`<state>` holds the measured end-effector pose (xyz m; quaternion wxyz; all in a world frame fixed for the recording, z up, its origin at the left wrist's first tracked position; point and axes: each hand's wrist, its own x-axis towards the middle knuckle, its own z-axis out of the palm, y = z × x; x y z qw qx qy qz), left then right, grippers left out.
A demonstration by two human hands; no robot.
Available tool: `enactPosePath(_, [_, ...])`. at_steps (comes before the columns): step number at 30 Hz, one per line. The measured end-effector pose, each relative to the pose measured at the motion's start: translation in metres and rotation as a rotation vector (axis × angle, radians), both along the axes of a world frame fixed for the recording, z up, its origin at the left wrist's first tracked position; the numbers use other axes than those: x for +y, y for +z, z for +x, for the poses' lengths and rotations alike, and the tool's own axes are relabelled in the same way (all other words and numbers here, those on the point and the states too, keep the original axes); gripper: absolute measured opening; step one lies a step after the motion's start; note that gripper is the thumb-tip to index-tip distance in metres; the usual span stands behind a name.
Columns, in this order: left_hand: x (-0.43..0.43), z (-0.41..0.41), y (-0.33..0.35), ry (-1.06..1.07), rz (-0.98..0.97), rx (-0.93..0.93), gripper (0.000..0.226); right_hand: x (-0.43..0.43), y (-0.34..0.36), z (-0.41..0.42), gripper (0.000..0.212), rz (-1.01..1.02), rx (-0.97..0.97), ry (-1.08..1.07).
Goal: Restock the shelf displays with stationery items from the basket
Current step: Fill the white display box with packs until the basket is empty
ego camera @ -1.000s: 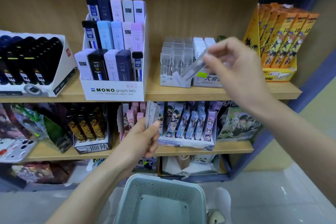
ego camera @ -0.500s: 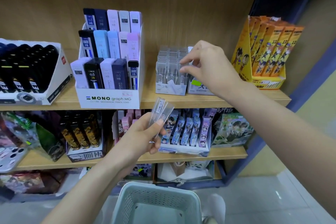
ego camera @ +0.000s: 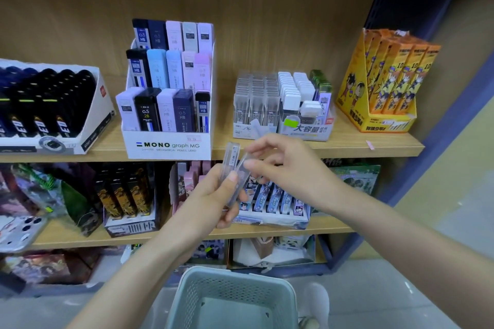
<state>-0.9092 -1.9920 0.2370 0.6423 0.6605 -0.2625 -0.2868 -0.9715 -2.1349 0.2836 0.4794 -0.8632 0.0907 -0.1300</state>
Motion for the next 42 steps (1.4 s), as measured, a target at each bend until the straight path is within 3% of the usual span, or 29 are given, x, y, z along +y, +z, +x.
enactPosePath(4, [0.005, -0.005, 0.001, -0.011, -0.031, -0.021, 0.031, 0.008, -0.002, -0.006, 0.018, 0.189, 0.06, 0.027])
enactPosePath(8, [0.011, -0.003, 0.006, 0.077, -0.054, -0.037, 0.032, 0.004, 0.017, -0.011, 0.015, 0.168, -0.006, -0.005])
enactPosePath(14, [0.023, 0.004, 0.011, 0.19, 0.017, -0.161, 0.023, -0.037, 0.059, 0.002, 0.021, -0.243, -0.428, -0.301])
enactPosePath(24, [0.029, 0.007, 0.019, 0.194, 0.076, -0.206, 0.018, -0.055, 0.057, 0.037, 0.017, -0.711, -0.275, -0.159])
enactPosePath(32, [0.032, 0.015, 0.03, 0.225, 0.017, -0.299, 0.005, -0.054, 0.041, 0.043, 0.026, -0.858, -0.284, -0.166])
enactPosePath(37, [0.03, 0.017, 0.043, 0.293, 0.018, -0.35, 0.007, -0.049, 0.041, 0.035, 0.014, -1.092, -0.332, -0.187])
enactPosePath(39, [0.028, 0.019, 0.05, 0.29, 0.01, -0.432, 0.008, -0.039, 0.041, 0.028, 0.02, -1.028, -0.322, -0.171])
enactPosePath(42, [0.022, 0.02, 0.062, 0.26, 0.002, -0.579, 0.021, -0.01, 0.041, 0.008, 0.028, -0.5, -0.191, -0.069])
